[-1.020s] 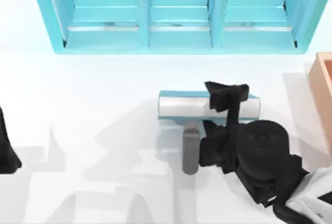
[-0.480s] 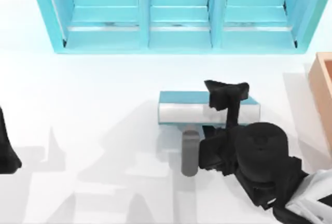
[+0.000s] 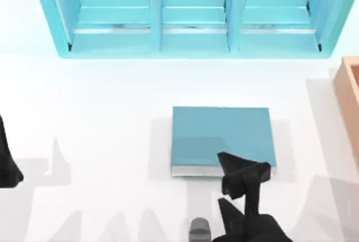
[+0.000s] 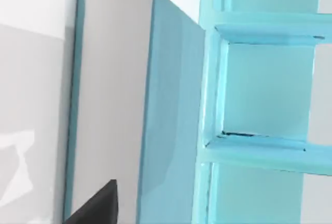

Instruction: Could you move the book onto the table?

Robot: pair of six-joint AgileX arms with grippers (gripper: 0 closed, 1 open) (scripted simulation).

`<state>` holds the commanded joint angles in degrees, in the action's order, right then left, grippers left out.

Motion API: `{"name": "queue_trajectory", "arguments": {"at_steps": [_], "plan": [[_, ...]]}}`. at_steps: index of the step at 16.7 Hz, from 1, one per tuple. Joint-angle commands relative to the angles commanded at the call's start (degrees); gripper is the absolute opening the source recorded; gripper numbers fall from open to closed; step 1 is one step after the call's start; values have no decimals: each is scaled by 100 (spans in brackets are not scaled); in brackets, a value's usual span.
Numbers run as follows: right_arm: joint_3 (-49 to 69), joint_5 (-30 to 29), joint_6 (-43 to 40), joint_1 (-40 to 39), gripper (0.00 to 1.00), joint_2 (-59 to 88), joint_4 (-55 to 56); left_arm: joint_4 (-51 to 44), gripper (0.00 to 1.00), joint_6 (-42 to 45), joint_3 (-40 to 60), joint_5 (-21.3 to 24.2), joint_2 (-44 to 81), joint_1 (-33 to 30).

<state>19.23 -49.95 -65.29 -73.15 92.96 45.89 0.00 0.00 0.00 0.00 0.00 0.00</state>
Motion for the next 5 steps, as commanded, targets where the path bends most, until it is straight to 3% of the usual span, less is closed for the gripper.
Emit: {"name": "queue_trajectory", "arguments": {"at_steps": [3, 5], "plan": [[-251, -654, 478, -674, 100, -506, -430, 0, 100, 0, 0, 0, 0, 0], [-295, -796, 615, -820, 100, -646, -521, 0, 100, 0, 0, 0, 0, 0]]}}
